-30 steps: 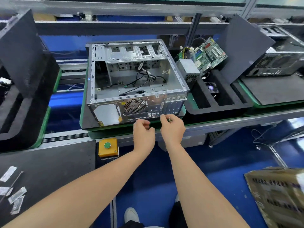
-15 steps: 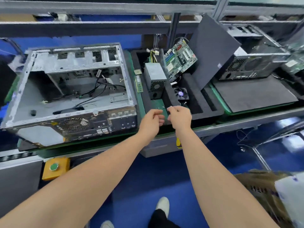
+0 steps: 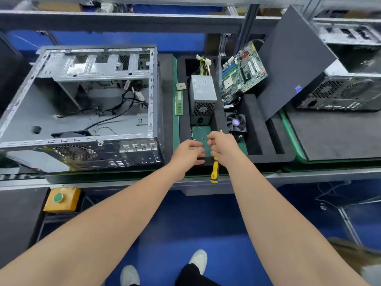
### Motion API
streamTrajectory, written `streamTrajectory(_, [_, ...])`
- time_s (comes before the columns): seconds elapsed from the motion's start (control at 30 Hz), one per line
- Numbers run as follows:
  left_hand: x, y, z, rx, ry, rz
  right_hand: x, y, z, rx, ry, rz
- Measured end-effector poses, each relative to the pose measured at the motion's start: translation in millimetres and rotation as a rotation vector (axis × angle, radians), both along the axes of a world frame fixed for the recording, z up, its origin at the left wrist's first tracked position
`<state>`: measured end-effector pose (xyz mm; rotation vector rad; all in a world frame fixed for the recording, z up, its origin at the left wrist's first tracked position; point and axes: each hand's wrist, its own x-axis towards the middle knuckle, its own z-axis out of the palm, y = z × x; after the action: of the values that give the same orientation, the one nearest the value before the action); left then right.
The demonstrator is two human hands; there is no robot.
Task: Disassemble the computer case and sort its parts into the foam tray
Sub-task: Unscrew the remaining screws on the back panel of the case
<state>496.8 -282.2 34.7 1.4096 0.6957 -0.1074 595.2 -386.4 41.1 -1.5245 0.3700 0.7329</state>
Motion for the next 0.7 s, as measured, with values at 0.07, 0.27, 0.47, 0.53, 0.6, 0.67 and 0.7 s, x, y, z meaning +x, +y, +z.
streamTrajectory(0.07, [-5,-1,6,0.008,-0.021,-0.049,-3,-1,2,0.068,0.054,-0.049])
streamTrajectory(0.27, [-38,-1,24,-0.080,0.015,-0.293,-30,1,14,0.233,0.158,-0.217])
streamTrajectory(0.47, [-93,31,30,-0.063,-0.015,-0.329,-93,27,17,0.283,0.180,-0.343])
streamTrajectory(0.53, [-115,44,28,0.012,-0.006,-0.274,-120,45,13,0.255,0.194,-0.365])
streamTrajectory(0.6, [-136,57,23,0.118,0.009,-0.198,-151,65,8,0.255,0.226,-0.382])
streamTrajectory(0.67, [-156,70,19,0.190,0.023,-0.137,-180,85,3,0.186,0.245,-0.348])
streamTrajectory(0.7, [-166,78,17,0.211,0.032,-0.114,-193,95,1,0.145,0.246,-0.323])
